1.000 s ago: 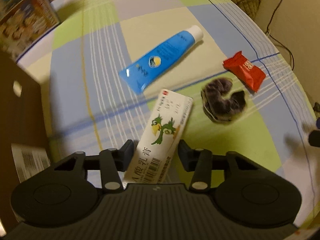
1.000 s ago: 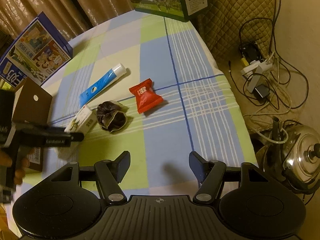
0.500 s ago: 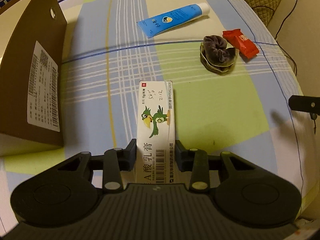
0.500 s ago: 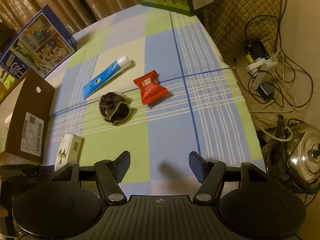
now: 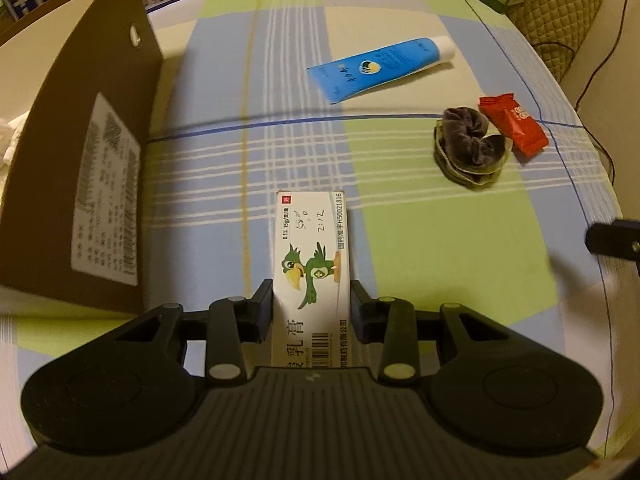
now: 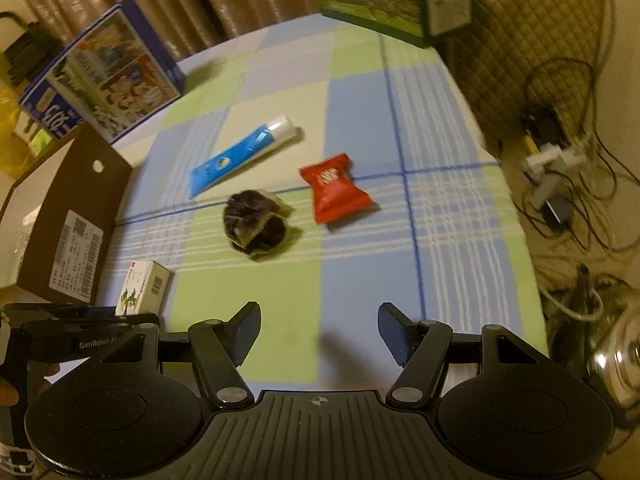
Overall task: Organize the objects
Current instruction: 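Grasp the dark brown pouch with the right tool while the left tool holds the ointment box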
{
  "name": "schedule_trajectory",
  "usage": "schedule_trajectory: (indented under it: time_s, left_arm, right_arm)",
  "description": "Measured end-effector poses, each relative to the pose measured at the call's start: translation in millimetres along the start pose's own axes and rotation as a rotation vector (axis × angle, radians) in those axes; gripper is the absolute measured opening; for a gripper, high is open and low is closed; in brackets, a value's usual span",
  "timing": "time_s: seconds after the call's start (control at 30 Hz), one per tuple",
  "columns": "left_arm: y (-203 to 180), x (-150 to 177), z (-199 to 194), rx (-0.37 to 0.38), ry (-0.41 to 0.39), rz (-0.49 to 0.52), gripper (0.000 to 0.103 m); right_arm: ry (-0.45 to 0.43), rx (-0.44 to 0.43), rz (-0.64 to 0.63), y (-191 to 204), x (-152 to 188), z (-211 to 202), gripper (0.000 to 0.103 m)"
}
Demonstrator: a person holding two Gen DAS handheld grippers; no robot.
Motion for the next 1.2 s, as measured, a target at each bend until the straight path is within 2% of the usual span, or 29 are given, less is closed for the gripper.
schedule_trajectory:
  time_s: [0.3, 0.47, 0.7, 0.73, 0.77, 0.83, 0.97, 1.07, 1.2]
  left_arm:
    - [15.6, -0.6, -1.2, -0.024, -0.012, -0.069, 0.033]
    - [14.9, -10.6, 2.9, -0.033, -0.028, -0.089, 0.033]
    - [13.8, -12.6, 4.9, -0.039, -0.025, -0.088, 0.033]
    - [13.8, -12.6, 4.9, -0.039, -0.025, -0.088, 0.033]
    - [13.7, -12.7, 4.8, -0.039, -0.025, -0.089, 0.033]
    - [14.0, -12.6, 4.8, -0.038, -0.025, -0.089, 0.033]
    - [14.2, -12.4, 5.1, -0.037, -0.027, -0.086, 0.033]
    - [14.2, -11.8, 5.4, -0.036, -0.029, -0.080, 0.033]
    - [13.6, -8.9, 4.2, -0.034, -0.028, -0.069, 0.033]
  right_arm:
    - [-0.085, -0.036, -0.231, 31.4, -37.1, 33.3, 0.062]
    - [-0.086, -0.037, -0.335, 45.3, -49.9, 58.3, 0.062]
    - [-0.063, -0.009, -0.398, 52.6, -53.8, 91.7, 0.061]
    - [-0.061, -0.001, -0.410, 53.4, -53.7, 95.6, 0.059]
    - [-0.048, 0.017, -0.422, 52.8, -52.8, 99.9, 0.049]
    - [-0.026, 0.015, -0.447, 53.7, -49.1, 106.5, 0.043]
    - [-0.039, 0.018, -0.488, 58.6, -43.1, 103.1, 0.027]
    - [-0.026, 0.012, -0.499, 61.3, -35.9, 99.0, 0.021]
    - [-0.008, -0.021, -0.460, 61.3, -22.9, 88.2, 0.020]
Point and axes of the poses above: each gripper's, at about its wrist camera, not at the fingertips, and z roughly the way its jaws point, y to its left, x to its underside, the point moved 9 cm from there along z, roughly the way its jaws point, and after that the axes turned 13 degrees about -z, right-handed, at the moved point
